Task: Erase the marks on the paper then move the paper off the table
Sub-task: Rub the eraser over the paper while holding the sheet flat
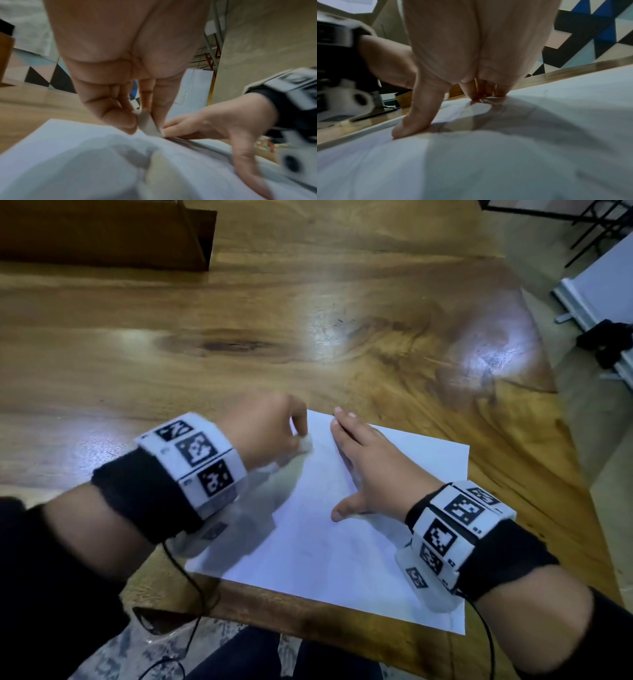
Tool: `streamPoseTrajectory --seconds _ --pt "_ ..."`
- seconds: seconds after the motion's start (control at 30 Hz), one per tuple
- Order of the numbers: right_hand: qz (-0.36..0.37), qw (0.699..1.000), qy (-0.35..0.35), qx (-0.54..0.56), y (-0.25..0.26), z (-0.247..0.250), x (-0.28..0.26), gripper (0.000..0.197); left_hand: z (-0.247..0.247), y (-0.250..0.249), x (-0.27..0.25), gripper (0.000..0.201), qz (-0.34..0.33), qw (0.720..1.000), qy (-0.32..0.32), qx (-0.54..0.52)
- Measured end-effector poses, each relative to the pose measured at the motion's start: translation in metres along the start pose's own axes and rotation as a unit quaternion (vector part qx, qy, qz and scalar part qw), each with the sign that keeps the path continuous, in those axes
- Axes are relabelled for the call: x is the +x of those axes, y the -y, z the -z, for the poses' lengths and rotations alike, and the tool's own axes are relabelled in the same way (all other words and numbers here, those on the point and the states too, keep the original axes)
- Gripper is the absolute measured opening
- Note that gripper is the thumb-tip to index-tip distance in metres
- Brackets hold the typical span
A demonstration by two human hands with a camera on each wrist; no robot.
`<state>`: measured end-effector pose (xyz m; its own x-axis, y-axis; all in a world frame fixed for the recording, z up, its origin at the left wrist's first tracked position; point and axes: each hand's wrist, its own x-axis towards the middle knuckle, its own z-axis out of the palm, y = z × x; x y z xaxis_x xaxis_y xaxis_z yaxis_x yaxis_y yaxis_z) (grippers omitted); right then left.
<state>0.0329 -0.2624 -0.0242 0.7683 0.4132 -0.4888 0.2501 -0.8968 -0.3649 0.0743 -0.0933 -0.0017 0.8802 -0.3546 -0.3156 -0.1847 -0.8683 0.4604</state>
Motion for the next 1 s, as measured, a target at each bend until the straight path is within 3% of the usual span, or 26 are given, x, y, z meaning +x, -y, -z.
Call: streamPoseTrajectory --seconds 0.17,0.33,0.5,0.63,0.8,0.93,1.0 --pt "0.001 1.0 0.003 -0.001 0.0 0.0 -0.001 0.129 -0.015 -0.007 0.01 0.01 0.031 0.996 -0.084 -0.021" --pt "0.004 1.0 -0.002 0.004 0.0 0.001 -0.002 0.129 -0.021 -0.004 -0.001 0.008 -0.025 1.0 -0.002 -0.011" --pt "0.004 1.0 -0.006 0.003 0.001 0.0 -0.002 0.129 -0.014 -0.003 0.013 0.007 0.033 0.994 -0.1 -0.021" --pt "0.003 1.0 -0.008 0.012 0.0 0.0 -0.001 0.129 -0.027 -0.013 0.002 0.009 -0.023 1.0 -0.014 -0.015" --pt "0.005 1.0 -0.008 0.008 0.0 0.0 -0.002 0.128 -0.014 -0.006 0.018 0.009 0.02 0.996 -0.083 -0.02" --pt "0.003 1.0 -0.013 0.017 0.0 -0.001 0.0 0.129 -0.029 -0.02 0.0 0.011 -0.041 0.999 0.002 0.001" --pt "0.006 1.0 -0.013 0.013 0.0 -0.001 -0.001 0.129 -0.027 -0.019 0.001 0.014 -0.045 0.999 0.003 0.004"
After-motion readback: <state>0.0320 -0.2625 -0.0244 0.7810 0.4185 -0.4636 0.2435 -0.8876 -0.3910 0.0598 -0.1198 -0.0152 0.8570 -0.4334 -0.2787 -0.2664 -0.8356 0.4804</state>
